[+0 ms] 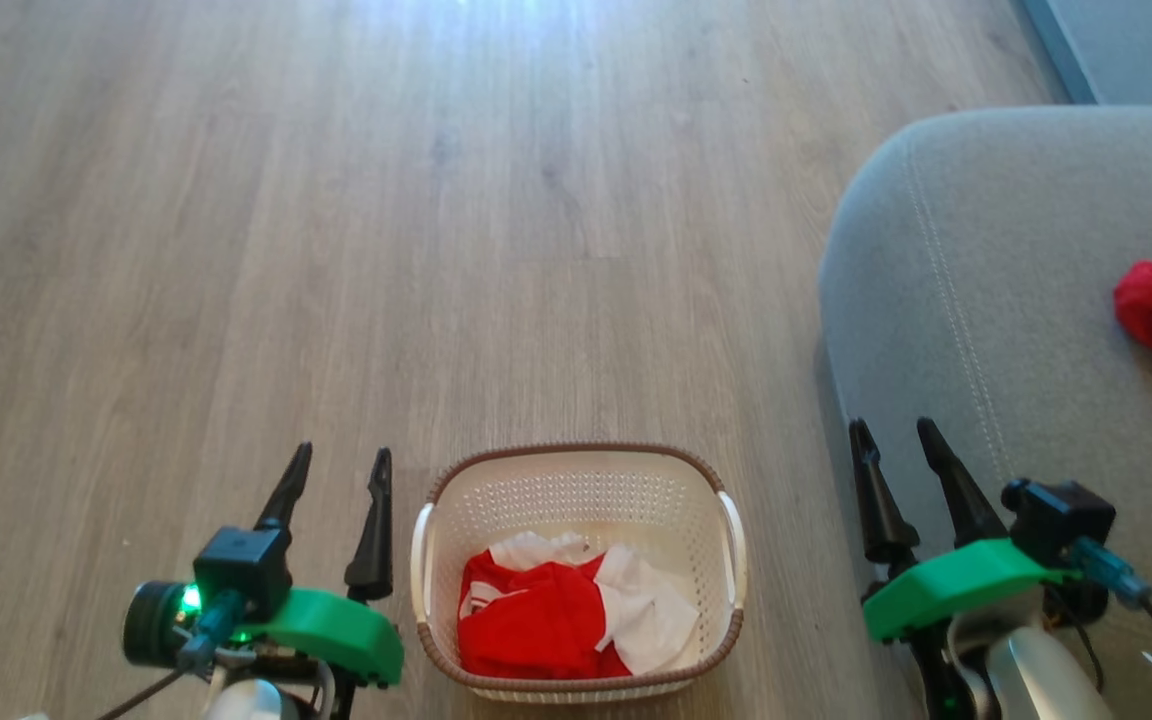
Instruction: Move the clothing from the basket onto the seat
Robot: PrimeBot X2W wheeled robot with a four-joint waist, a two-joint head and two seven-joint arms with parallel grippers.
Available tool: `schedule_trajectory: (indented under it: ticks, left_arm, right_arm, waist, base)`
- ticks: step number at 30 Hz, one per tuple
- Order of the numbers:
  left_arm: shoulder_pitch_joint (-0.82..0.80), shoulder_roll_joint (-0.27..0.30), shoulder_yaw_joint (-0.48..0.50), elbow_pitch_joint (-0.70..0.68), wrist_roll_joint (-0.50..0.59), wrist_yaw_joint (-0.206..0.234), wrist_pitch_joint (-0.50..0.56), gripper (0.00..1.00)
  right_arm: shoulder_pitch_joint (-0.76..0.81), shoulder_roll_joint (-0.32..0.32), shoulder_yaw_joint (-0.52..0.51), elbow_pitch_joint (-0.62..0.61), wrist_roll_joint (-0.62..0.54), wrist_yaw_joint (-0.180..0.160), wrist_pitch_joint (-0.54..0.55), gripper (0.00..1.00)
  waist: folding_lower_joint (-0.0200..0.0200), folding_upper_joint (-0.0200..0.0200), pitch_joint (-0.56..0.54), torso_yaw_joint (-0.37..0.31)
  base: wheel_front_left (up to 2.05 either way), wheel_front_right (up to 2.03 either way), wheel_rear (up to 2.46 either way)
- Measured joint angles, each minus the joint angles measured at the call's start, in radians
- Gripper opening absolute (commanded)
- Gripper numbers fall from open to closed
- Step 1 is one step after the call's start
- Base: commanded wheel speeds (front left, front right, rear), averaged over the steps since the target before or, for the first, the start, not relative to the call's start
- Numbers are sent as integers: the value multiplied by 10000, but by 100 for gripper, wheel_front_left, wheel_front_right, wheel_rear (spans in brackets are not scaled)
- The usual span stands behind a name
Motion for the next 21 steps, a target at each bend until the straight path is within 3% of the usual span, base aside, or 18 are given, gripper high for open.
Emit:
schedule_trajectory:
  ticks: [21]
  left_arm:
    - [224, -25, 324, -88, 40, -58, 0, 100]
  right_arm:
    - [-333, 10, 529, 257, 2, 0, 0, 100]
  waist:
    - [1, 0, 105, -817]
  base:
    - [0, 0, 0]
